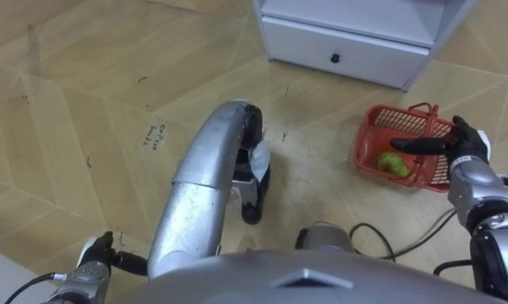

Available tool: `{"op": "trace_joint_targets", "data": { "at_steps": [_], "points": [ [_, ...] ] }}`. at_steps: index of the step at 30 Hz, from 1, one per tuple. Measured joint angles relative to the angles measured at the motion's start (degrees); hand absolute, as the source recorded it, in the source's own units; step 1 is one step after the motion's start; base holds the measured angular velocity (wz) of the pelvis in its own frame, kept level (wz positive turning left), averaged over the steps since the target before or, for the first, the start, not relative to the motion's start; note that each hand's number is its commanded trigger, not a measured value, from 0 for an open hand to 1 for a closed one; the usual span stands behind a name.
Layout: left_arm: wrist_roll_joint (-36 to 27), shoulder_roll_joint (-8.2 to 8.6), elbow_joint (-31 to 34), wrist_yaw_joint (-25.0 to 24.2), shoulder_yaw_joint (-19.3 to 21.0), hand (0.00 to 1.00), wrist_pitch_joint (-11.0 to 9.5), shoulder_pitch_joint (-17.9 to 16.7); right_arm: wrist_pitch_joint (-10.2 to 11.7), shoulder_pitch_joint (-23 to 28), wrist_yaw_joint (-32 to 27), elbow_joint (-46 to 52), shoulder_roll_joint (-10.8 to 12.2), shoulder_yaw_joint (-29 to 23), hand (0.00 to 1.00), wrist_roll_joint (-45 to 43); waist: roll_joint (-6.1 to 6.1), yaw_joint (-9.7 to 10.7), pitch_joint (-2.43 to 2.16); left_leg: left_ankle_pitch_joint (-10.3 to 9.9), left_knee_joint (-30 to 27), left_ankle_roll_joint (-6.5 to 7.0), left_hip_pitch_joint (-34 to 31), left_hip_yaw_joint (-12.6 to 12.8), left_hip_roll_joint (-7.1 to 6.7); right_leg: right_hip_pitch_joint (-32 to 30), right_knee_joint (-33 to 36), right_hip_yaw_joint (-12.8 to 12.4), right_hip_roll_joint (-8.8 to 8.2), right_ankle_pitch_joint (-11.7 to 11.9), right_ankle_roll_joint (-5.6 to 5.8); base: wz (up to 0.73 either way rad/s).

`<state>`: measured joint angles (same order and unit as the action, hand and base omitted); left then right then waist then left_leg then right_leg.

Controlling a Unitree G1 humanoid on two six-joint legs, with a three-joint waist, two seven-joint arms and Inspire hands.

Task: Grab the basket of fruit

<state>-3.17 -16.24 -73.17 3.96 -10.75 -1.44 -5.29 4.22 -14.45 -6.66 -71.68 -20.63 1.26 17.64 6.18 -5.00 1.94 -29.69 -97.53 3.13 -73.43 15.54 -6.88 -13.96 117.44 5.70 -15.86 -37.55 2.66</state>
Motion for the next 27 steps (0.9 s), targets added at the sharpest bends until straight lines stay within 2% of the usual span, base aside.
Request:
{"op": "trace_joint_targets", "data": {
  "at_steps": [3, 14, 20, 21, 22, 23, 24, 27],
  "points": [
    [0.0, -0.04, 0.0, -0.4, 0.5, 0.0, 0.2, 0.7, 0.0, 0.0, 0.2, -1.0, 0.0, 0.0, 0.0, 0.4, -0.43, -0.2, -0.18, 0.0, 0.0, 0.0, 0.0, 0.0, 0.0, 0.1, -0.1, 0.2, -0.02, 0.0, 0.05, 0.02],
    [0.4, -0.08, 0.0, -1.0, 0.5, 0.0, 0.7, 0.3, 0.0, 0.0, 1.6, -1.5, 0.1, 0.1, 0.0, 0.3, -0.37, -0.4, -0.12, 0.0, -0.1, 0.02, -0.1, 0.0, -0.14, 0.5, -0.3, 0.8, 0.07, 0.0, 0.05, 0.01],
    [0.4, -0.08, 0.1, -2.3, 0.5, 0.0, 1.2, 0.4, -0.1, 0.0, 1.9, -2.1, 0.1, 2.0, 0.0, 0.9, -0.27, -1.7, -0.07, 0.0, -0.3, 0.19, -0.4, -0.1, -0.34, 0.7, -0.6, 1.5, 0.07, 0.0, 0.1, 0.04],
    [0.4, -0.08, 0.1, -2.4, 0.5, 0.0, 1.3, 0.3, -0.1, 0.0, 1.9, -2.5, 0.2, 2.1, 0.05, 0.8, -0.26, -1.8, -0.06, 0.0, -0.4, 0.25, -0.4, -0.2, -0.46, 0.8, -0.7, 1.8, 0.05, 0.0, 0.15, 0.1],
    [0.4, -0.08, 0.1, -2.4, 0.5, 0.0, 1.4, 0.3, -0.1, 0.0, 1.9, -2.7, 0.3, 2.2, 0.3, 0.8, -0.26, -1.9, -0.06, 0.0, -0.4, 0.26, -0.4, -0.2, -0.52, 0.8, -0.8, 1.9, 0.05, 0.1, 0.19, 0.06],
    [0.4, -0.08, 0.1, -2.4, 0.5, 0.0, 1.5, 0.2, -0.1, 0.0, 2.0, -3.1, 0.4, 2.4, 0.73, 0.8, -0.25, -2.0, -0.06, 0.1, -0.4, 0.29, -0.4, -0.2, -0.56, 0.9, -0.8, 2.0, 0.05, 0.1, 0.22, 0.03],
    [0.4, -0.08, 0.1, -2.4, 0.5, 0.0, 1.7, 0.2, -0.1, 0.0, 2.2, -3.8, 0.5, 2.5, 1.0, 0.8, -0.18, -2.1, -0.03, 0.1, -0.4, 0.32, -0.4, -0.3, -0.56, 0.9, -0.7, 2.1, 0.06, 0.1, 0.22, 0.0],
    [0.4, -0.08, 0.1, -2.4, 0.5, 0.0, 1.9, 0.0, -0.6, 0.2, 2.2, -4.4, 0.5, 2.6, 1.0, 0.9, -0.16, -2.3, -0.02, 0.1, -0.4, 0.4, -0.4, -0.2, -0.56, 0.9, -0.7, 2.1, 0.06, 0.1, 0.21, 0.0]
  ]
}}
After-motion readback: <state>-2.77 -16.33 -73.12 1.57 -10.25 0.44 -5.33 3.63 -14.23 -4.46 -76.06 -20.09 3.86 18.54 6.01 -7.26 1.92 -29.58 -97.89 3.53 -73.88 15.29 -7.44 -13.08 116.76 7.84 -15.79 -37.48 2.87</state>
